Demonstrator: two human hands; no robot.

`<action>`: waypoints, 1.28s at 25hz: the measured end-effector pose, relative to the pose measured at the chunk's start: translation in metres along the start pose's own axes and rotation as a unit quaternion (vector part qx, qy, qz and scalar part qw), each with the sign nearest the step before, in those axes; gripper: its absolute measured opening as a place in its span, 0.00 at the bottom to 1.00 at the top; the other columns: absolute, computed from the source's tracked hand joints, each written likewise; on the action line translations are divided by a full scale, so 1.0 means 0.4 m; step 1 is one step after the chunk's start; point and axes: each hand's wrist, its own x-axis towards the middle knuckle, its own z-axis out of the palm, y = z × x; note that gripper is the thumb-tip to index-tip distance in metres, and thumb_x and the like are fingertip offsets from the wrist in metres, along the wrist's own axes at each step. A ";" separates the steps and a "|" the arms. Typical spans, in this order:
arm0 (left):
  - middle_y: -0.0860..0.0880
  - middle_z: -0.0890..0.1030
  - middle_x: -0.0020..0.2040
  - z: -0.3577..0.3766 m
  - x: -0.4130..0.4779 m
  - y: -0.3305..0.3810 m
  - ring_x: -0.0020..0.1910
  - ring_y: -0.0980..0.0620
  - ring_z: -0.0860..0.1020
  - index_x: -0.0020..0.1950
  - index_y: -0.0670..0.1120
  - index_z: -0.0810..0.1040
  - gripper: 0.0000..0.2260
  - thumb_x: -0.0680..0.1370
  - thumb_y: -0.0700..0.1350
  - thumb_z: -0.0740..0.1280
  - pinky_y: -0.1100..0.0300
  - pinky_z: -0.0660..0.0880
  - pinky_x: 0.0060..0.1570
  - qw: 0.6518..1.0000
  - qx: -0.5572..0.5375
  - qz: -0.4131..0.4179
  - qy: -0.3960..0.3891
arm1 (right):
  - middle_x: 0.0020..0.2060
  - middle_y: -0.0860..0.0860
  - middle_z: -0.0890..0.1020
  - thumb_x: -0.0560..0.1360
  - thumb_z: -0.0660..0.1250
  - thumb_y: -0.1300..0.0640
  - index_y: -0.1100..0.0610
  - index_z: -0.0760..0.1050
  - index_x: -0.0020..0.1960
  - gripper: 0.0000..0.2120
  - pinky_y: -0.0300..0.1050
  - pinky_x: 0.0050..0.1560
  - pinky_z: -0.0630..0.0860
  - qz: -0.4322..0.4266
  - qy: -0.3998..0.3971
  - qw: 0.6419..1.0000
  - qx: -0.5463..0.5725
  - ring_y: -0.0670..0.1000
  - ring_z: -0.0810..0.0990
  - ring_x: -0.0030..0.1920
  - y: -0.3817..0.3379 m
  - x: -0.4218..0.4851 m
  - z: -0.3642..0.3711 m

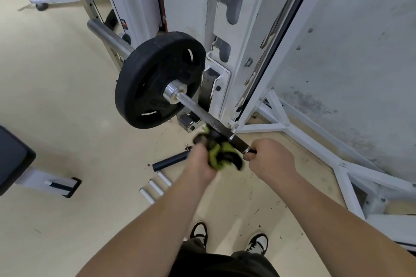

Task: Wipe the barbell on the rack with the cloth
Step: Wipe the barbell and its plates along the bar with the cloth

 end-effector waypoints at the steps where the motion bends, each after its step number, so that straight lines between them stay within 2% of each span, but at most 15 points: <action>1: 0.45 0.77 0.35 0.006 0.014 0.036 0.26 0.48 0.78 0.38 0.44 0.79 0.18 0.85 0.45 0.58 0.63 0.73 0.20 0.999 -0.033 0.026 -0.009 | 0.37 0.49 0.81 0.78 0.67 0.51 0.50 0.81 0.47 0.06 0.42 0.35 0.71 0.000 0.003 1.000 0.000 0.53 0.81 0.41 0.000 0.001 0.003; 3: 0.46 0.83 0.40 0.021 -0.013 0.014 0.34 0.47 0.82 0.45 0.45 0.83 0.14 0.84 0.47 0.61 0.59 0.79 0.30 0.997 0.056 0.056 -0.021 | 0.37 0.50 0.81 0.77 0.67 0.52 0.51 0.81 0.46 0.05 0.42 0.35 0.70 0.001 -0.001 1.000 -0.002 0.54 0.81 0.41 -0.006 0.005 0.000; 5: 0.48 0.84 0.44 0.011 -0.051 -0.089 0.40 0.47 0.81 0.53 0.47 0.84 0.11 0.82 0.50 0.64 0.56 0.79 0.39 0.986 0.163 0.016 -0.042 | 0.38 0.50 0.81 0.75 0.68 0.54 0.53 0.81 0.45 0.04 0.42 0.35 0.70 0.003 -0.007 1.000 -0.004 0.54 0.80 0.42 -0.009 0.010 -0.008; 7: 0.44 0.85 0.45 -0.010 -0.071 -0.141 0.42 0.46 0.82 0.57 0.44 0.83 0.10 0.82 0.47 0.66 0.55 0.80 0.42 0.979 0.192 -0.029 -0.067 | 0.38 0.51 0.81 0.75 0.68 0.53 0.54 0.80 0.43 0.05 0.42 0.35 0.70 0.003 -0.010 1.000 -0.006 0.54 0.80 0.41 -0.009 0.012 -0.012; 10: 0.45 0.83 0.35 -0.022 -0.018 -0.035 0.30 0.49 0.82 0.53 0.42 0.82 0.10 0.84 0.44 0.62 0.61 0.77 0.26 0.997 0.075 0.002 -0.006 | 0.37 0.50 0.81 0.76 0.68 0.52 0.52 0.79 0.44 0.06 0.42 0.34 0.69 0.003 -0.004 1.000 -0.008 0.54 0.80 0.41 -0.008 0.009 -0.009; 12: 0.46 0.85 0.38 0.015 0.005 0.022 0.28 0.50 0.81 0.56 0.47 0.84 0.10 0.84 0.44 0.62 0.62 0.73 0.23 0.998 0.012 0.058 -0.007 | 0.37 0.50 0.80 0.77 0.68 0.51 0.52 0.80 0.45 0.06 0.41 0.33 0.68 0.004 0.001 1.000 -0.012 0.53 0.80 0.40 -0.012 0.007 -0.005; 14: 0.50 0.87 0.45 0.034 -0.007 -0.026 0.33 0.52 0.82 0.57 0.50 0.85 0.09 0.83 0.46 0.65 0.63 0.75 0.26 0.994 0.086 0.064 -0.016 | 0.38 0.50 0.81 0.76 0.68 0.53 0.52 0.80 0.45 0.04 0.41 0.34 0.69 0.007 -0.002 1.000 -0.015 0.54 0.80 0.41 -0.014 0.008 -0.009; 16: 0.49 0.85 0.42 0.010 -0.058 -0.120 0.34 0.52 0.82 0.48 0.49 0.85 0.08 0.82 0.48 0.67 0.63 0.75 0.27 0.980 0.192 -0.038 -0.041 | 0.38 0.49 0.81 0.74 0.67 0.54 0.52 0.80 0.45 0.03 0.42 0.37 0.73 0.004 -0.007 1.000 -0.009 0.54 0.80 0.42 -0.015 0.013 -0.020; 18: 0.44 0.86 0.42 -0.035 -0.099 -0.200 0.34 0.50 0.83 0.47 0.45 0.84 0.08 0.82 0.43 0.66 0.60 0.79 0.30 0.935 0.331 -0.113 -0.055 | 0.38 0.49 0.81 0.75 0.68 0.51 0.51 0.80 0.44 0.04 0.44 0.39 0.75 0.000 -0.015 1.000 0.001 0.53 0.80 0.42 -0.012 0.013 -0.026; 20: 0.41 0.87 0.47 -0.056 -0.119 -0.218 0.37 0.47 0.84 0.56 0.41 0.83 0.07 0.82 0.41 0.66 0.56 0.83 0.37 0.916 0.391 -0.090 -0.012 | 0.38 0.49 0.82 0.76 0.69 0.49 0.51 0.80 0.44 0.07 0.43 0.38 0.74 -0.003 -0.014 1.000 0.001 0.53 0.81 0.43 -0.011 0.008 -0.023; 23: 0.43 0.85 0.41 -0.035 -0.124 -0.096 0.32 0.47 0.83 0.58 0.42 0.80 0.09 0.83 0.46 0.66 0.57 0.81 0.32 0.928 0.351 0.037 0.118 | 0.37 0.50 0.82 0.76 0.70 0.47 0.53 0.81 0.43 0.09 0.42 0.36 0.72 0.011 -0.012 1.000 -0.004 0.53 0.81 0.40 -0.010 0.007 -0.021; 25: 0.47 0.86 0.44 -0.001 -0.151 0.025 0.41 0.45 0.85 0.52 0.48 0.82 0.08 0.80 0.52 0.69 0.51 0.84 0.42 0.876 0.418 0.178 0.162 | 0.38 0.51 0.83 0.76 0.70 0.46 0.55 0.81 0.46 0.12 0.43 0.37 0.74 0.012 -0.035 0.999 0.003 0.53 0.82 0.41 -0.016 0.013 -0.034; 27: 0.52 0.86 0.46 0.045 -0.205 0.142 0.47 0.48 0.84 0.50 0.53 0.82 0.08 0.76 0.56 0.72 0.54 0.81 0.47 0.790 0.494 0.339 0.131 | 0.44 0.50 0.84 0.75 0.70 0.43 0.54 0.80 0.50 0.14 0.45 0.43 0.79 -0.009 -0.032 0.999 0.028 0.53 0.84 0.46 -0.032 0.019 -0.052; 30: 0.54 0.77 0.57 0.113 -0.226 0.276 0.52 0.55 0.78 0.59 0.56 0.77 0.19 0.72 0.60 0.74 0.58 0.74 0.49 0.582 0.606 0.510 0.182 | 0.48 0.49 0.84 0.75 0.69 0.41 0.52 0.81 0.55 0.16 0.49 0.47 0.81 -0.073 0.014 0.996 0.052 0.53 0.83 0.49 -0.085 0.045 -0.061; 32: 0.51 0.72 0.62 0.119 -0.161 0.306 0.54 0.49 0.77 0.62 0.53 0.73 0.24 0.72 0.62 0.73 0.55 0.73 0.45 0.469 0.693 0.495 0.233 | 0.44 0.50 0.82 0.76 0.67 0.42 0.53 0.79 0.51 0.15 0.47 0.43 0.79 -0.086 0.003 0.994 0.065 0.54 0.82 0.46 -0.126 0.069 -0.055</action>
